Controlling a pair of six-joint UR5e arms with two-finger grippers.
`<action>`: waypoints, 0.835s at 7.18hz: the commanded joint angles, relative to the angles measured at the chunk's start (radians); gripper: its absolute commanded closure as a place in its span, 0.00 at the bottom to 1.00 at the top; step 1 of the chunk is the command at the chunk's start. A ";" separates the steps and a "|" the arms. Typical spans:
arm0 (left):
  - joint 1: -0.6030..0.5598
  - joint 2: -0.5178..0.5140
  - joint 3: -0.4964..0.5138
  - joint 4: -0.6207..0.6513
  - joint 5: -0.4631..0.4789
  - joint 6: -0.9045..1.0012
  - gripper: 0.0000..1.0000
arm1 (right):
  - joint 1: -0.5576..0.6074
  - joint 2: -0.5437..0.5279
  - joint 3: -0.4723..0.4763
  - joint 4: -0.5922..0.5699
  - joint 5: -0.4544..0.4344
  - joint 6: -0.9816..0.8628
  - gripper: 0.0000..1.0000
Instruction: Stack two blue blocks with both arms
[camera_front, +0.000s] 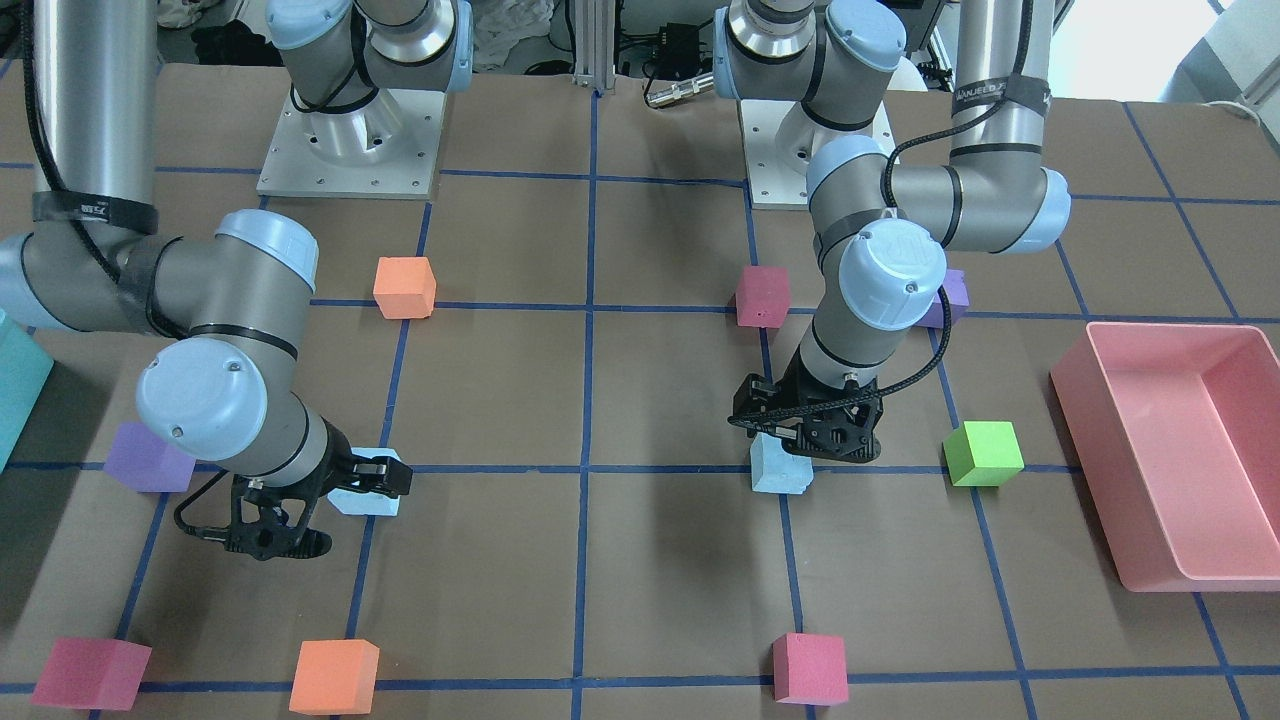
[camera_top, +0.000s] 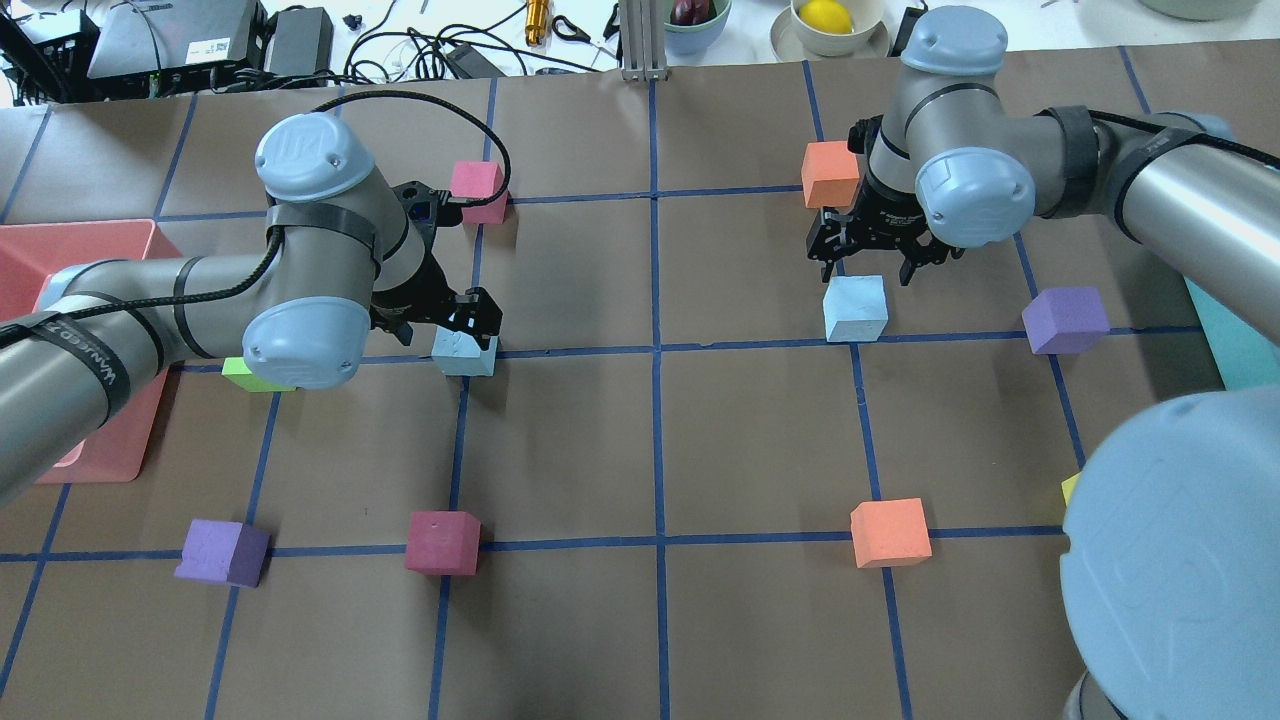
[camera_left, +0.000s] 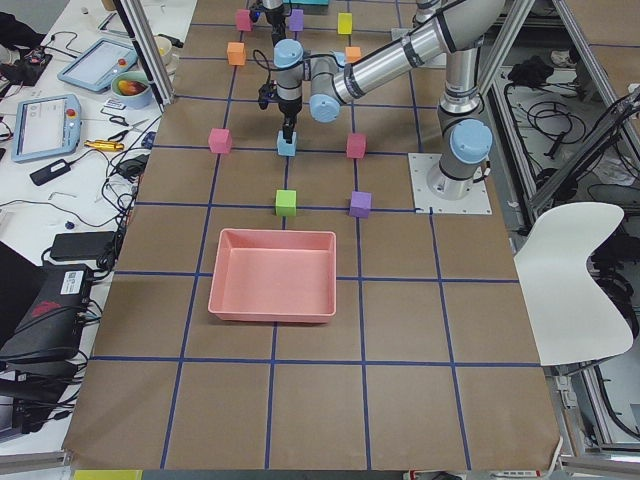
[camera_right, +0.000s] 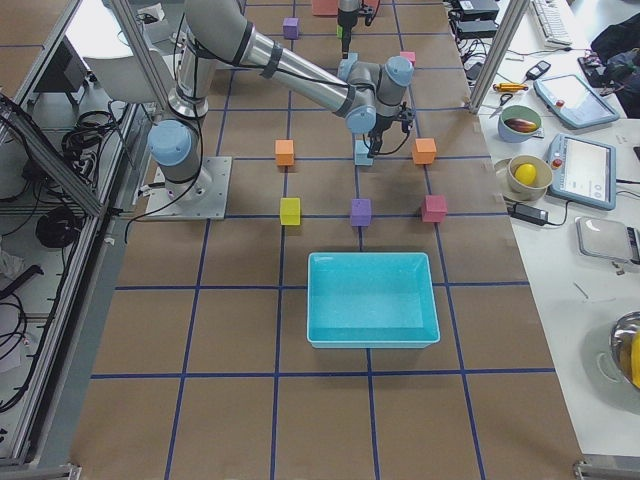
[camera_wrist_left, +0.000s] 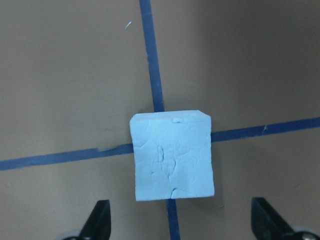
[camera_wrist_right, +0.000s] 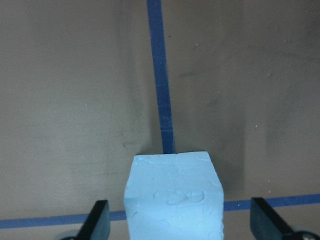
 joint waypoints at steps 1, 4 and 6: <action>0.000 -0.037 0.002 0.022 0.003 0.001 0.00 | 0.000 0.004 0.035 -0.005 0.002 0.006 0.46; 0.000 -0.063 0.014 0.042 0.003 -0.003 0.00 | 0.006 -0.007 0.023 -0.002 0.001 0.012 0.98; 0.000 -0.070 0.013 0.045 0.003 -0.008 0.00 | 0.126 -0.005 -0.076 0.041 0.017 0.167 0.98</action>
